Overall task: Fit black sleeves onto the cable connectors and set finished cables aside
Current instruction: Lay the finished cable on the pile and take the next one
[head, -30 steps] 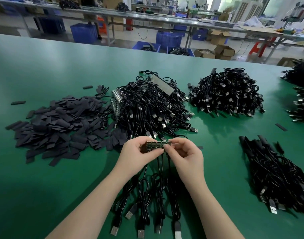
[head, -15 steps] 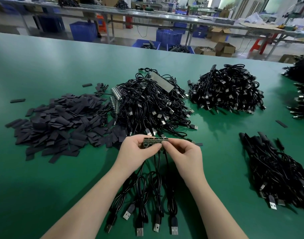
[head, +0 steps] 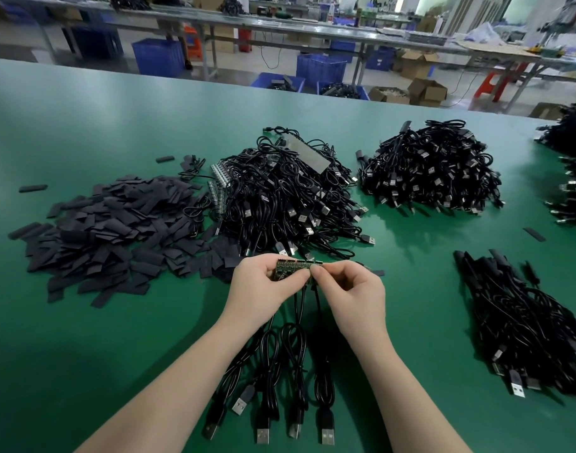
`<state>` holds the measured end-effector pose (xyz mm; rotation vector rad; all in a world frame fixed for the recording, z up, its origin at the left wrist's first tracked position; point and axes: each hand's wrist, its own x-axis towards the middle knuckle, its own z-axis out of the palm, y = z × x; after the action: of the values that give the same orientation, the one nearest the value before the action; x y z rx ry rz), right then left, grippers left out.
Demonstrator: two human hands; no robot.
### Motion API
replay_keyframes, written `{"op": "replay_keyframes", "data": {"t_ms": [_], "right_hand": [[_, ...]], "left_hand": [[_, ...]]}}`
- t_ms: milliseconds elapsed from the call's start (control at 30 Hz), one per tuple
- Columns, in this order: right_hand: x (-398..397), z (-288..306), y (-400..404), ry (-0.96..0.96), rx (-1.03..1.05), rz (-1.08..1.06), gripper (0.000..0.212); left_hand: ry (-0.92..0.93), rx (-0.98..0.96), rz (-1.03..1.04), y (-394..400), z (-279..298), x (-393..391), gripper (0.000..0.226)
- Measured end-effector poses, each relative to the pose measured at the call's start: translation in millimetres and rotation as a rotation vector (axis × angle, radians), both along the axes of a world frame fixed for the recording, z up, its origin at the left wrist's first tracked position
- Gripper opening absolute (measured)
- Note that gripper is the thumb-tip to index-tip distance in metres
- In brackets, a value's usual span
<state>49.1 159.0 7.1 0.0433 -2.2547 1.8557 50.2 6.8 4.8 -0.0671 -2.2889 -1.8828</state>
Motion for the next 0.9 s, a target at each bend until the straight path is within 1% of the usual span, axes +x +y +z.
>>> {"op": "replay_keyframes", "data": {"t_ms": [300, 433, 533, 567, 633, 700, 800, 833, 900], "right_hand": [[3.4, 1.3, 0.2, -0.007, 0.029, -0.023, 0.017], [5.5, 0.3, -0.6, 0.050, 0.100, -0.061, 0.020], [4.8, 0.8, 1.6, 0.036, 0.015, -0.112, 0.016], [4.0, 0.8, 2.9, 0.040, -0.020, -0.146, 0.015], [2.8, 0.0, 5.8, 0.047, -0.101, -0.211, 0.011], [2.4, 0.0, 8.0, 0.056, -0.172, -0.270, 0.009], [4.5, 4.9, 10.0, 0.153, -0.192, -0.371, 0.009], [5.3, 9.3, 10.5, 0.212, -0.181, -0.404, 0.010], [7.8, 24.0, 10.6, 0.358, -0.149, -0.442, 0.017]], "left_hand": [[-0.003, -0.039, 0.022, 3.7, 2.2, 2.6, 0.007], [0.017, -0.114, 0.031, 5.5, 1.9, 3.0, 0.017], [0.010, -0.086, 0.050, 4.0, 0.1, 4.2, 0.010], [0.011, -0.089, 0.064, 3.7, -0.8, 4.6, 0.011], [0.005, -0.104, 0.083, 3.6, -3.1, 5.5, 0.015], [-0.006, -0.150, 0.064, 4.9, -4.5, 6.8, 0.026], [0.016, -0.282, -0.006, 7.7, -6.3, 7.5, 0.052], [0.033, -0.332, -0.014, 8.4, -6.4, 7.0, 0.055], [0.096, -0.409, 0.009, 7.3, -4.7, 7.0, 0.052]]}}
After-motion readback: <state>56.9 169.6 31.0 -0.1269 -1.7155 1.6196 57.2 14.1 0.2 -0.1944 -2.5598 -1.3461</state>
